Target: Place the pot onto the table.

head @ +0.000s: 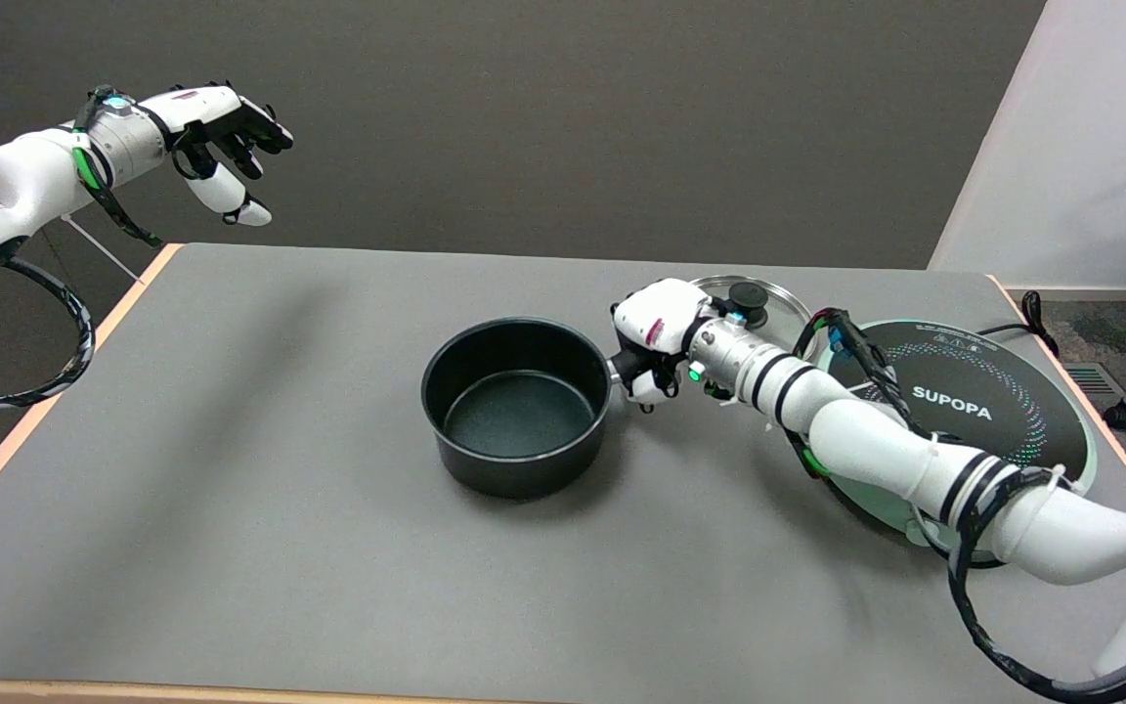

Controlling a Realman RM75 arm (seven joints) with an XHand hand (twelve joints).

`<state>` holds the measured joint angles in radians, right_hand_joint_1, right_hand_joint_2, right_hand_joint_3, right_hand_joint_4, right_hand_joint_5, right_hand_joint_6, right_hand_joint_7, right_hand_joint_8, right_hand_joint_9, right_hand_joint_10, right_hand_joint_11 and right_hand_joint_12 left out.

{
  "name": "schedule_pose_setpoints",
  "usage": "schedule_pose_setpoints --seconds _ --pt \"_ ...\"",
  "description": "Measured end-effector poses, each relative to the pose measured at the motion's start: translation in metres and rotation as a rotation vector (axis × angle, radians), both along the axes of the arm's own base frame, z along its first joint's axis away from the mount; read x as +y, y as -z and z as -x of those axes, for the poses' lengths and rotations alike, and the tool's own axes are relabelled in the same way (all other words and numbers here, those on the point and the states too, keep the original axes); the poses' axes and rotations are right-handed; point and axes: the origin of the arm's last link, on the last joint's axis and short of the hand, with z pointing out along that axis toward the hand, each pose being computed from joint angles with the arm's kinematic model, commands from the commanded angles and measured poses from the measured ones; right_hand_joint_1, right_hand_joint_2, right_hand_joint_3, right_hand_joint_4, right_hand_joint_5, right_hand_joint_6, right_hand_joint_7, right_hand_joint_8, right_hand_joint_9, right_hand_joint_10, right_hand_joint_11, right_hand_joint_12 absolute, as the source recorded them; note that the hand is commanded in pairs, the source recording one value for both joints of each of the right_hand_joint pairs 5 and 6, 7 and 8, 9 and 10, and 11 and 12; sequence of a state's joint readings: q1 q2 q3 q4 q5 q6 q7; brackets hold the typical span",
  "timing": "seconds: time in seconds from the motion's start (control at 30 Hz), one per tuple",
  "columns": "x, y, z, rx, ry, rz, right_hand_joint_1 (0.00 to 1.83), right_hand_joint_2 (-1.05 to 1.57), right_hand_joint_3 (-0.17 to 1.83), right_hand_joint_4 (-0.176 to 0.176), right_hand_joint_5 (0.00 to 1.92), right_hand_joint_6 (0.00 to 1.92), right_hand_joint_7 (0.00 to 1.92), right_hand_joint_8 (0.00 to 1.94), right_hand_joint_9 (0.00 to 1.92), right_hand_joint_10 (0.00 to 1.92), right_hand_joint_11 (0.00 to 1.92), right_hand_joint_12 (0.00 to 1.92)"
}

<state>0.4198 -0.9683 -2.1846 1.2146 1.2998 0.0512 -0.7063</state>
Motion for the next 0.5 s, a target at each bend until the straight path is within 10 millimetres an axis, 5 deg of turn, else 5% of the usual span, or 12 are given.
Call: schedule_pose_setpoints --seconds 0.5 --pt "-0.015 -0.001 -0.007 0.015 -0.013 0.007 0.97 1.21 0.71 -0.041 1.92 1.92 1.92 1.92 1.92 1.92 1.92 1.92"
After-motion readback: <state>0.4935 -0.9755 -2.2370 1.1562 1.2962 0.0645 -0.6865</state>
